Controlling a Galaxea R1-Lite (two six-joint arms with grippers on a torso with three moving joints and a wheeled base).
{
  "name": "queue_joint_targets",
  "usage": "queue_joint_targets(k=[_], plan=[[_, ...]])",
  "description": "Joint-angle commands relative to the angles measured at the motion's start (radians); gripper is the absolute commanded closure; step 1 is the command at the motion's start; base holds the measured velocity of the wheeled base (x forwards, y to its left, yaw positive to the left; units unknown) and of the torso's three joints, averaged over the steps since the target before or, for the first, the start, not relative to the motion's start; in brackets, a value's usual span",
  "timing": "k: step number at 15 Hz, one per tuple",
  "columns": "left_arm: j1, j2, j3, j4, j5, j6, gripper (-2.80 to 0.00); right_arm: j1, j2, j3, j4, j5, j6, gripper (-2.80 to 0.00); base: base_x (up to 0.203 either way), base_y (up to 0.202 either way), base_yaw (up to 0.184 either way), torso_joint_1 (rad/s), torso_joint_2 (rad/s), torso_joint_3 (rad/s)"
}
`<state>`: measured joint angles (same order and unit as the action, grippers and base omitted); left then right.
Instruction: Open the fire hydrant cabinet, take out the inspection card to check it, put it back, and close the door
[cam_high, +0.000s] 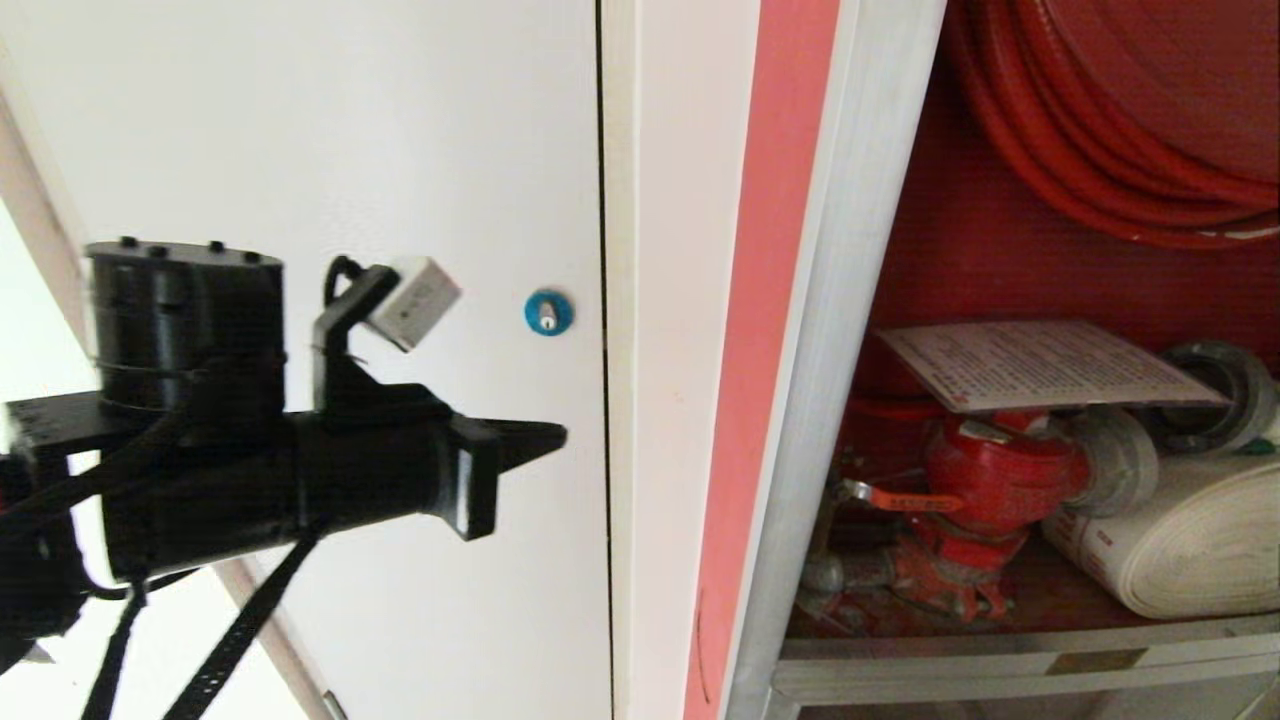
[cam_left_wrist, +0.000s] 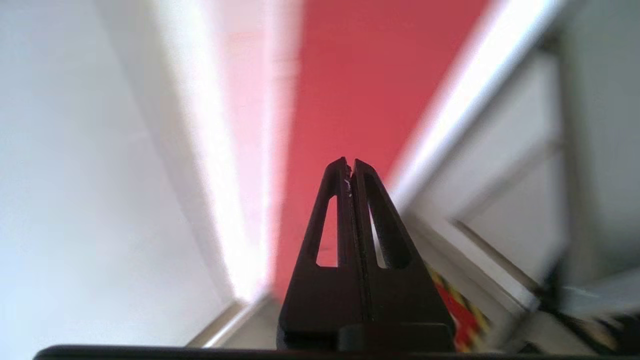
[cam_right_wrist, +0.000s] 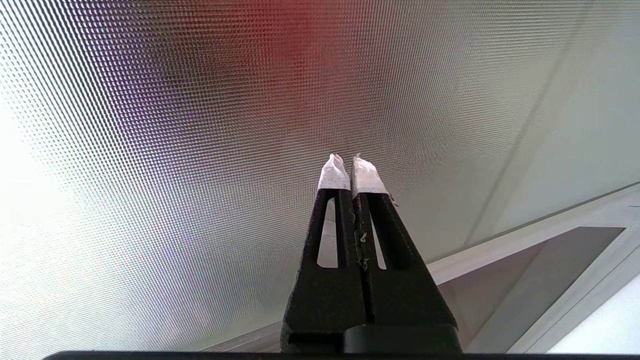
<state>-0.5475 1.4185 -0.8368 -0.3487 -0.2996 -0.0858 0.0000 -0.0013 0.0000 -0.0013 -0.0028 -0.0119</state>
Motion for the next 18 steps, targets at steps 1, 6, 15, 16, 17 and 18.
queue_joint_targets(k=[1,6,15,16,17,18], plan=[[0.173,-0.164,0.084,-0.003,-0.001,0.012,0.00,0.000,0.000,0.000,0.000,0.000,0.000,0.00,0.000,0.000,0.000,0.000,0.00,0.000],[0.341,-0.452,0.211,0.002,-0.002,0.026,0.00,0.000,0.000,0.000,0.000,0.000,0.000,0.00,0.000,0.000,0.000,0.000,0.00,0.000],[0.419,-0.958,0.268,0.176,0.213,0.060,0.00,0.000,0.000,0.000,0.000,0.000,0.000,0.00,0.000,0.000,0.000,0.000,0.00,0.000],[0.420,-0.993,0.270,0.190,0.276,0.100,0.00,0.000,0.000,0.000,0.000,0.000,0.000,0.00,0.000,0.000,0.000,0.000,0.00,0.000],[0.420,-1.023,0.270,0.224,0.319,0.144,0.00,0.000,0.000,0.000,0.000,0.000,0.000,0.00,0.000,0.000,0.000,0.000,0.00,0.000],[0.420,-1.046,0.269,0.263,0.342,0.182,0.00,0.000,0.000,0.000,0.000,0.000,0.000,0.00,0.000,0.000,0.000,0.000,0.00,0.000]])
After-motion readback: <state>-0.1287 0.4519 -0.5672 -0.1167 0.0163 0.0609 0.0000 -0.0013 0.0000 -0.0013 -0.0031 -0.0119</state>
